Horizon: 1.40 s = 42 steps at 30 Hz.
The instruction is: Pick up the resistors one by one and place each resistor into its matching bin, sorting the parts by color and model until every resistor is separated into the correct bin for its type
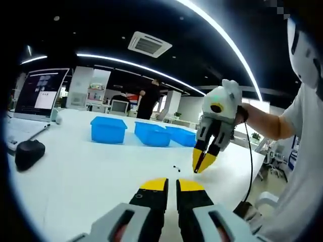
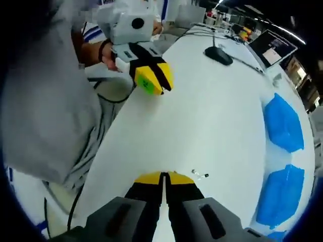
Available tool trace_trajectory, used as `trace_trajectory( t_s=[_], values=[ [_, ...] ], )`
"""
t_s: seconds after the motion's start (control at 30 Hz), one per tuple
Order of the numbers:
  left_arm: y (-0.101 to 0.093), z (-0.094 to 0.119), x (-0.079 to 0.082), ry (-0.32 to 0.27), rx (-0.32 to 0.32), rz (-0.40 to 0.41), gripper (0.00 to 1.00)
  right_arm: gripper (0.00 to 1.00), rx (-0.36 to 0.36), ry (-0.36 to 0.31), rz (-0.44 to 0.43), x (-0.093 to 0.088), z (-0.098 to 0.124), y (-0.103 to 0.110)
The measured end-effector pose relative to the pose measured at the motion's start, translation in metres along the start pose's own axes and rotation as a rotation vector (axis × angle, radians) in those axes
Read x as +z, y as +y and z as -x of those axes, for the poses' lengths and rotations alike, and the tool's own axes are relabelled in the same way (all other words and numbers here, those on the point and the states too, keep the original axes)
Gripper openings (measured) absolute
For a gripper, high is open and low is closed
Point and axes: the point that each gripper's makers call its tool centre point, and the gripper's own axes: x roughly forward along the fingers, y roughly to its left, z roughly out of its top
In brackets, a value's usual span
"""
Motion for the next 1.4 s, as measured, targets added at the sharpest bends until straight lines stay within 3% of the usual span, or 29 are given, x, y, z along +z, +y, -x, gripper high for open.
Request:
trace_trajectory(
  t_s=[0.1,0.23,0.33,0.47,0.53,0.73,0.8,0.87,0.93,1.27,1.4],
  values=[
    [-0.001,-0.002,0.0,0.0,-0.005,-0.001,0.1,0.05,-0.096,-0.154,-0.022,0.03,0.009,-0.032],
    [-0.003,-0.004,0.0,0.001,-0.01,-0.001,0.1,0.05,-0.277,-0.44,-0.154,0.069,0.034,-0.101],
    [-0.002,-0.001,0.003,-0.009,-0.006,-0.005,0.1,0.05,-0.451,-0.569,-0.22,0.072,0.05,-0.153],
    [0.004,0.004,0.004,-0.017,0.011,0.006,0.1,0.05,-0.605,-0.704,-0.324,0.074,0.057,-0.206],
    [0.005,0.005,0.003,-0.012,0.016,0.008,0.1,0.06,-0.662,-0.723,-0.347,0.076,0.055,-0.225],
    [0.011,0.013,0.007,-0.017,0.036,0.001,0.1,0.06,-0.729,-0.706,-0.364,0.09,0.043,-0.277],
    [0.014,0.015,0.008,-0.024,0.046,0.006,0.1,0.08,-0.775,-0.626,-0.304,0.083,0.034,-0.294],
    [0.014,0.017,0.009,-0.029,0.052,0.007,0.1,0.18,-0.776,-0.537,-0.352,0.063,0.02,-0.307],
    [0.014,0.018,0.009,-0.033,0.053,0.006,0.1,0.2,-0.77,-0.553,-0.356,0.06,0.019,-0.314],
    [0.017,0.015,0.016,-0.036,0.045,-0.018,0.1,0.19,-0.773,-0.543,-0.341,0.049,0.032,-0.295],
    [0.012,0.011,0.011,-0.026,0.034,-0.016,0.1,0.19,-0.773,-0.533,-0.32,0.046,0.042,-0.286]
  ],
)
